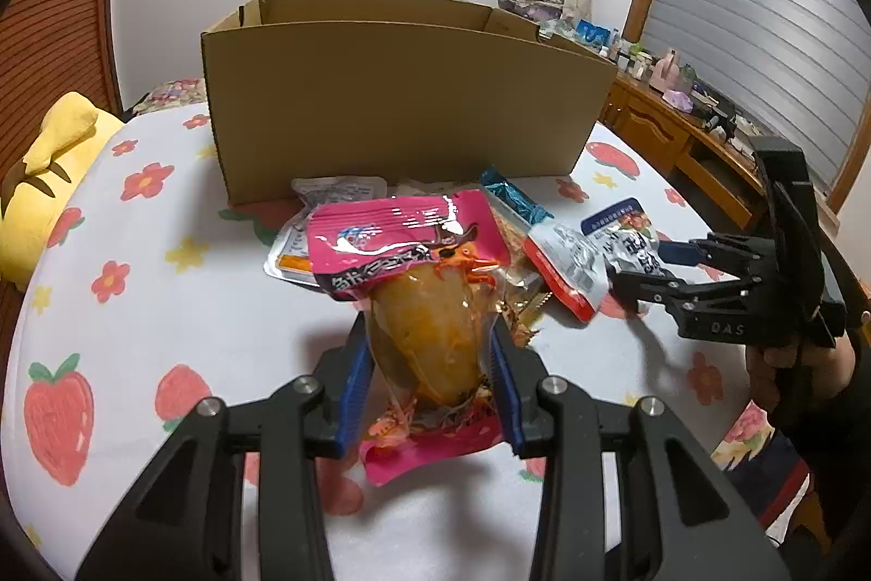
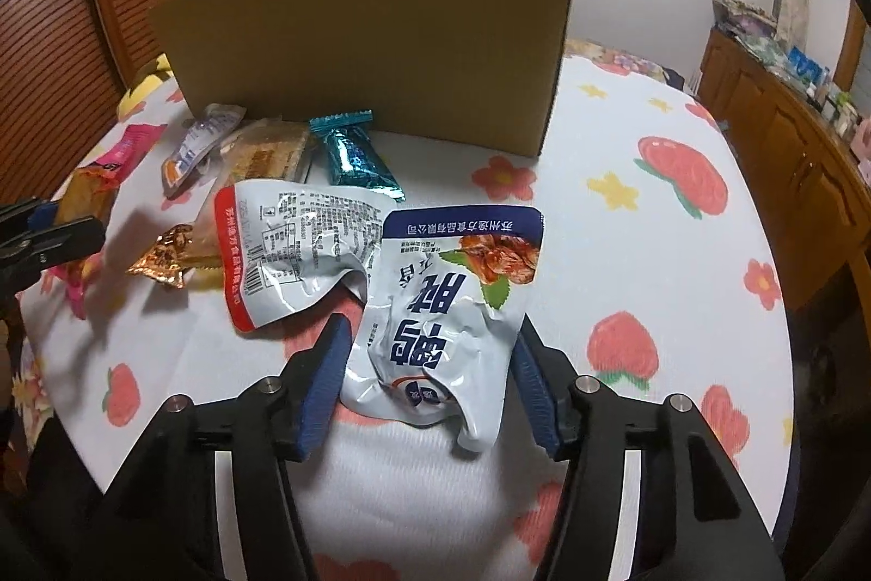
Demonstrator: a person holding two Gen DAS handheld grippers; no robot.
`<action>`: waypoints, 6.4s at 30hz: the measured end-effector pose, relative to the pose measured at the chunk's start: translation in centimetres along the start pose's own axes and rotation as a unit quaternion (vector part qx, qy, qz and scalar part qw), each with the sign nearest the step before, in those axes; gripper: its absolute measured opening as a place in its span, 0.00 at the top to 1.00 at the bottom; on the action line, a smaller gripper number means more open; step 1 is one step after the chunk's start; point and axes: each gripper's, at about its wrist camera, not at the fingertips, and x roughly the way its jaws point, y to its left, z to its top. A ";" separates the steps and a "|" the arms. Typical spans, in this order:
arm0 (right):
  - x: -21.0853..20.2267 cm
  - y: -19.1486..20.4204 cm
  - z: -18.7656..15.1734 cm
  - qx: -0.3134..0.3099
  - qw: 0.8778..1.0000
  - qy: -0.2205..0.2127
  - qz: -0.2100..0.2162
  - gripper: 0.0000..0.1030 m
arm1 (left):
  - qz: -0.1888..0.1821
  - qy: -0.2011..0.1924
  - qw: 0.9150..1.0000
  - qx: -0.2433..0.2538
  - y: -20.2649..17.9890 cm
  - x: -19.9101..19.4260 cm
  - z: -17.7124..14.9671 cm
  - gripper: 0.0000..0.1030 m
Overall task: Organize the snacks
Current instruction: 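Lift both held packets and carry them over the cardboard box, then open the right tool over the box, then open the left tool to drop its packet, then move both open tools back down to the snacks beside the box, then grasp the clear sesame-bar packet with the right tool while the left tool approaches the silver pouch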
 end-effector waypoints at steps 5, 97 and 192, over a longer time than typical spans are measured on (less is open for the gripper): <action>-0.6 -0.2 -0.6 0.005 1.000 -0.008 0.001 0.44 | 0.001 -0.003 1.000 0.001 -0.2 -0.3 0.1 0.63; -6.0 0.1 13.4 -0.021 0.990 -0.113 0.081 0.38 | 0.043 -0.060 0.996 0.052 1.9 0.5 16.8 0.44; 2.0 6.9 6.8 -0.044 0.995 -0.053 0.064 0.57 | 0.042 0.090 0.995 0.031 4.5 7.8 5.8 0.37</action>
